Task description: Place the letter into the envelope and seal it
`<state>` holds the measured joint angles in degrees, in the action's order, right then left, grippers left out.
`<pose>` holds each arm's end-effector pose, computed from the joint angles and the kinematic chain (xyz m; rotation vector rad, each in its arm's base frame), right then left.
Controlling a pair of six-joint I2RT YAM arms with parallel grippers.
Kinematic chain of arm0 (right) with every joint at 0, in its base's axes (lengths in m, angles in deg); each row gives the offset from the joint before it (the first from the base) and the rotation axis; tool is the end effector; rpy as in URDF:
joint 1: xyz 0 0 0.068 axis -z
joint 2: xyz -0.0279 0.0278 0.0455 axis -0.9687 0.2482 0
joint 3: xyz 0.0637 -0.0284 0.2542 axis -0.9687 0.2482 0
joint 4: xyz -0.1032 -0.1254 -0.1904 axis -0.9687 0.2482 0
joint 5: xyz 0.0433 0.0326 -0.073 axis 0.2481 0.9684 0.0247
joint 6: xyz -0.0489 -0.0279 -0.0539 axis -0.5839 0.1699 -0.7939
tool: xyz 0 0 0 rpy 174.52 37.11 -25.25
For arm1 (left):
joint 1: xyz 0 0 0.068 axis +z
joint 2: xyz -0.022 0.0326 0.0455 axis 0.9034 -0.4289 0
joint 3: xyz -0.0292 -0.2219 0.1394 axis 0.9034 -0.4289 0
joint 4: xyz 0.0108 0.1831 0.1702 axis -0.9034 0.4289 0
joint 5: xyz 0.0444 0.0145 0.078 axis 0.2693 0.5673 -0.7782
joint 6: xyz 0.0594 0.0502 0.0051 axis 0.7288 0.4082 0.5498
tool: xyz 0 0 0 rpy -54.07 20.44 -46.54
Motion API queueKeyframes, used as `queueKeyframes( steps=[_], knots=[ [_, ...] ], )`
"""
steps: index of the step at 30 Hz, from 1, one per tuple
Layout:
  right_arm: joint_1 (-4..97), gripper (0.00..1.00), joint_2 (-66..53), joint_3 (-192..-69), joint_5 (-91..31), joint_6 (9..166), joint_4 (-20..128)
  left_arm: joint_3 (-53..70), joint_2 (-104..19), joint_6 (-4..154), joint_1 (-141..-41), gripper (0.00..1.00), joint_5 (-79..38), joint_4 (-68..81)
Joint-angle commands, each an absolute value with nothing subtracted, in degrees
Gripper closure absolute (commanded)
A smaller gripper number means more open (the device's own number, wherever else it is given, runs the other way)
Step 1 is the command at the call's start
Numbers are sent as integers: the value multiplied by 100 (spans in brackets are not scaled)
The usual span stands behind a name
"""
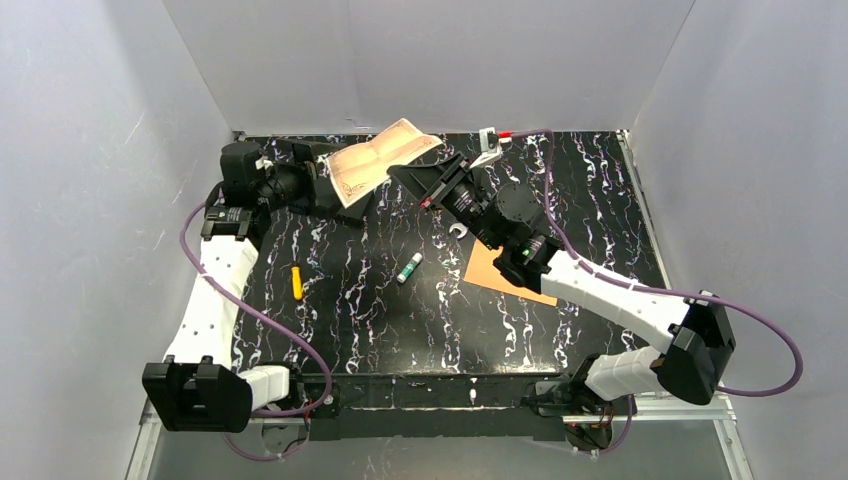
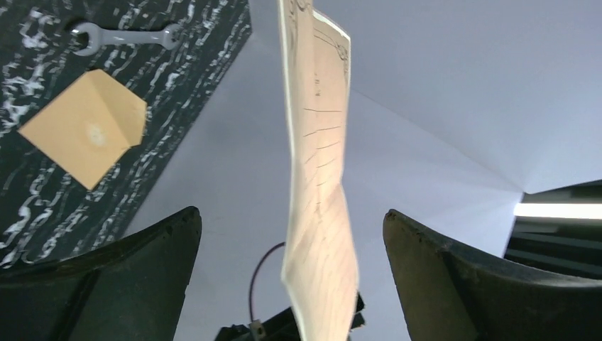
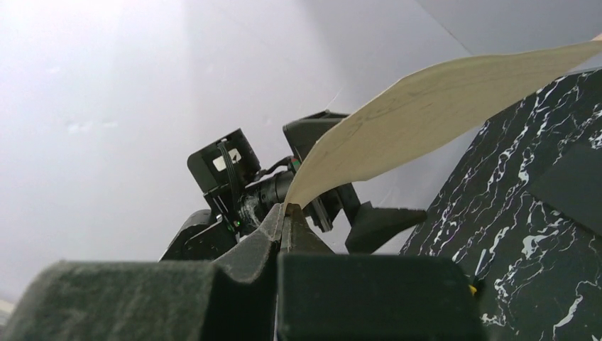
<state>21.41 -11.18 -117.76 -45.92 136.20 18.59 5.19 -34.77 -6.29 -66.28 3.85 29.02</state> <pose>0.2006 0.2618 0.4178 0.1653 1.3459 1.5720 0.2777 -0.0442 0.3697 -1.2457 1.8529 -1.5669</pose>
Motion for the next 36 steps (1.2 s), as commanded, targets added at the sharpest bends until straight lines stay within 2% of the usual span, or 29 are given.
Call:
queueKeyframes(
  steps=[1,7,11,13,14,15,16,18,20,23,26,31,36],
  knots=[
    [2166,99,-1233,-11701,-4339,13764,1499,327,-3415,-1860,-6770,6,692,1854],
    [2201,99,-1286,-11526,-4297,13843,1347,-32,-3308,-2044,-6893,52,524,1498],
    [2219,99,-1429,-11387,-4372,13837,1563,-64,-3130,-1558,-6893,91,155,1550],
    [2227,98,-1541,-11337,-4470,13755,1833,16,-3084,-1213,-6891,100,-21,1679],
    [2236,92,-1616,-11345,-4542,13690,2095,78,-3087,-1030,-6891,100,-89,1751],
    [2241,79,-1705,-11348,-4644,13620,2388,142,-3107,-850,-6891,100,-147,1773],
    [2245,60,-1798,-11350,-4754,13515,2660,202,-3147,-643,-6893,100,-162,1758],
    [2273,30,-2045,-11395,-5013,13203,3264,348,-3279,-144,-6893,100,-107,1716],
    [2351,24,-2178,-11629,-4935,12668,4014,565,-3437,455,-6891,100,22,1671],
    [2384,23,-2133,-12544,-4929,11842,5910,1077,-3685,1589,-6891,100,273,1853],
    [2413,21,-2110,-13052,-5214,11563,7070,1333,-3743,2735,-6891,100,561,1895],
    [2648,14,-1968,-13393,-5063,11313,6884,1753,-3648,4700,-6891,100,1259,2422],
    [2937,10,-1538,-13809,-4037,11246,6582,2360,-3676,6063,-6892,100,2440,3090]
  ],
)
